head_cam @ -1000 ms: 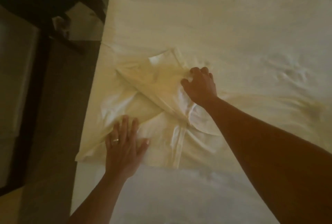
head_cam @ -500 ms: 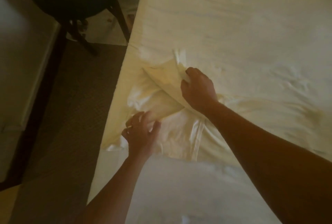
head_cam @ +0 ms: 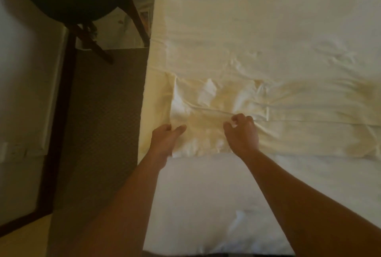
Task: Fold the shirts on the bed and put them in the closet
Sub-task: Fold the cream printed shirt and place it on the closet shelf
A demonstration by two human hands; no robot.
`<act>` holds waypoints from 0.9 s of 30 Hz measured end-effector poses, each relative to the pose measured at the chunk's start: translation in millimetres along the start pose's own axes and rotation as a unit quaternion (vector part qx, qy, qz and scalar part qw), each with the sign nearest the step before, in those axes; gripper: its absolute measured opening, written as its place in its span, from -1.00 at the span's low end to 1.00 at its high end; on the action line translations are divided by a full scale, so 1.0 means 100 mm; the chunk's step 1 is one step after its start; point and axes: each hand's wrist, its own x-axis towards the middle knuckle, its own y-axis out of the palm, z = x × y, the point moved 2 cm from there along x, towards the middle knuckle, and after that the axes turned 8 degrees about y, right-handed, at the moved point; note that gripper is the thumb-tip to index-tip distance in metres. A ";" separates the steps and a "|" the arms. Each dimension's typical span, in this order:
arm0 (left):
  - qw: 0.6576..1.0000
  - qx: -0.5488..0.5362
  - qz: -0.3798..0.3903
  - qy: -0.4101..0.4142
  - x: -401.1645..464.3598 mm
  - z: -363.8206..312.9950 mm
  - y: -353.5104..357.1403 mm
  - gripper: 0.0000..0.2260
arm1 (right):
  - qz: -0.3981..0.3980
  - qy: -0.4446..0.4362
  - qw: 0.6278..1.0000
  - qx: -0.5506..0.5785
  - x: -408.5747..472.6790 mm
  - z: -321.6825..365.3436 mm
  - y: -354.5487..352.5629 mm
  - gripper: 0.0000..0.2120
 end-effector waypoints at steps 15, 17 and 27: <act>0.932 0.315 -0.108 0.139 0.41 -0.73 -0.23 -0.77 | 0.037 -0.155 0.976 -0.146 0.30 0.54 0.10 -0.81; 0.921 0.319 -0.125 0.184 0.56 -0.94 -0.20 -0.72 | 0.025 -0.189 0.973 -0.128 0.44 0.72 0.11 -0.76; 0.826 0.474 -0.100 0.288 1.24 -1.25 0.08 -0.78 | 0.033 -0.220 0.960 -0.171 0.92 1.16 0.29 -0.73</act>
